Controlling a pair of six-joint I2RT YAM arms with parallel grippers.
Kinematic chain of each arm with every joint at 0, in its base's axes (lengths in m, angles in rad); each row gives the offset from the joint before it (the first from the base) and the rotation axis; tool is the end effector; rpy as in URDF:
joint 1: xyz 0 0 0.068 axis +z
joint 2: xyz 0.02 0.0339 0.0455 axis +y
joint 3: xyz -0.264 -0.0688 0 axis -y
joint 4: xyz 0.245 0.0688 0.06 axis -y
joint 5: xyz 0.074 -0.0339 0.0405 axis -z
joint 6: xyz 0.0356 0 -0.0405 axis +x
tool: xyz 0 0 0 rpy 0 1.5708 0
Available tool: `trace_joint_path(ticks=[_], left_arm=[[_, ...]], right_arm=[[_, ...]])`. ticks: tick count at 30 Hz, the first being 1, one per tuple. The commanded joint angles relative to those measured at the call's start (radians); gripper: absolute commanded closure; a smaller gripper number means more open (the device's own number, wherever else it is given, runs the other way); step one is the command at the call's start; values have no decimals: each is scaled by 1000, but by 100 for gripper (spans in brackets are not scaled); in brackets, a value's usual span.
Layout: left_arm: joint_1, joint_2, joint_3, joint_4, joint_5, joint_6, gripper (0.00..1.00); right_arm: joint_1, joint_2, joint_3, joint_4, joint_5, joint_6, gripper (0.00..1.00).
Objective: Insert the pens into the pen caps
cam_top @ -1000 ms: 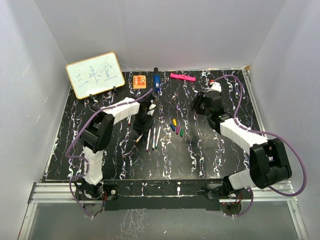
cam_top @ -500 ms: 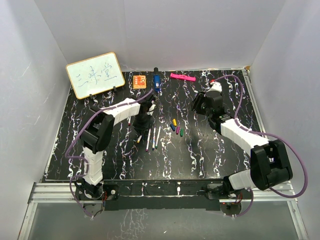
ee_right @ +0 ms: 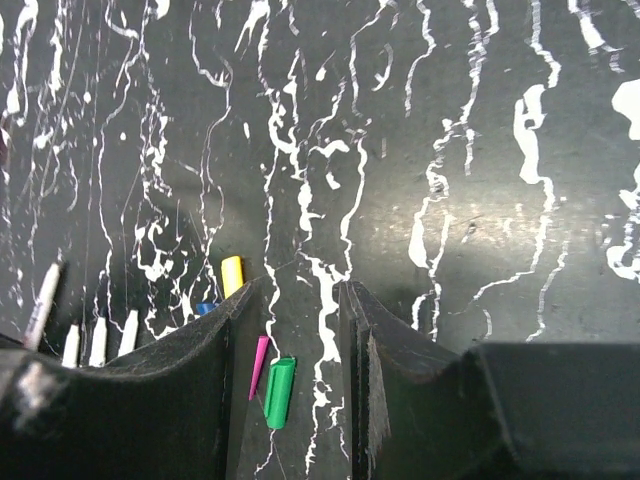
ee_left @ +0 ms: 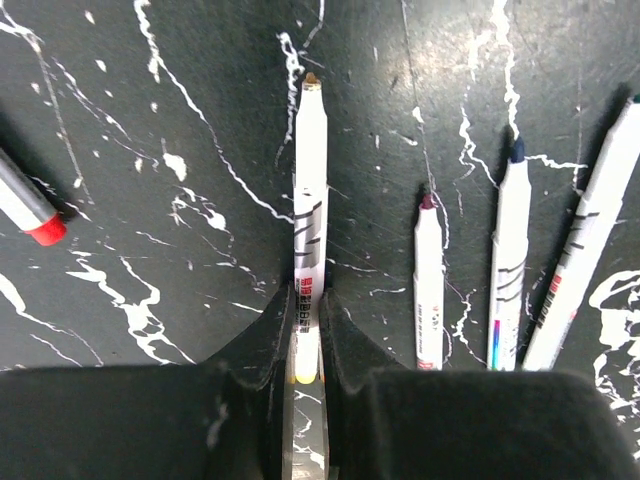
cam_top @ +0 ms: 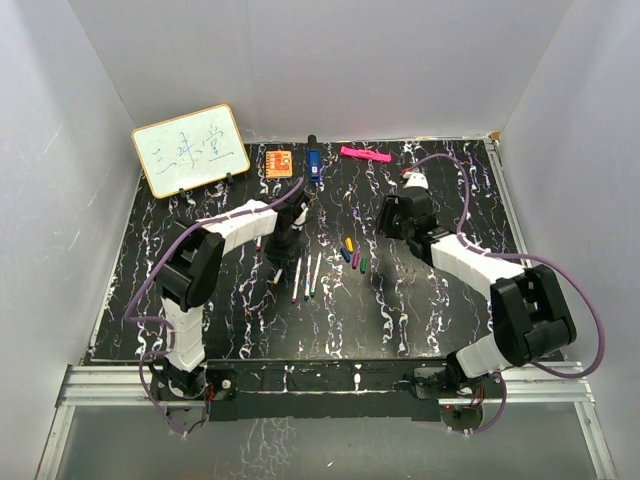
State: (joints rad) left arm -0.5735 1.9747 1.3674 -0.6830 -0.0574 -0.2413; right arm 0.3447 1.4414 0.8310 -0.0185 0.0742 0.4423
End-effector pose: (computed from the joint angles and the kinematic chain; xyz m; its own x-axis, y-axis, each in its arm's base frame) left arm 0.3283 -0.2096 0.1605 -0.9100 0.3038 -0.2820 0.3201 0.9473 -0.0126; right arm 0.2923 0.1021 0.2196 -0.6205 0.2308 -0.7495 -0.0166 0.9517 0.3067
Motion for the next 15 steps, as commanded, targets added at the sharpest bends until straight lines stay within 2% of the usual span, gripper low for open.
trace_joint_path(ticks=[1,7,12,15], left_arm=[[15,-12,33,-39,-84,43,100],[16,-124,81,-102,23,63,100],[15,-241,42,-68,73,43,100],[17,-328,-22,10,97,30,100]], right_arm=[[66,56,73,-12,31,-59,66],[108,121,119,-23,22,-85,69],[128,172,160,-30,11,-102,70],[148,214,187,-37,11,-108,70]])
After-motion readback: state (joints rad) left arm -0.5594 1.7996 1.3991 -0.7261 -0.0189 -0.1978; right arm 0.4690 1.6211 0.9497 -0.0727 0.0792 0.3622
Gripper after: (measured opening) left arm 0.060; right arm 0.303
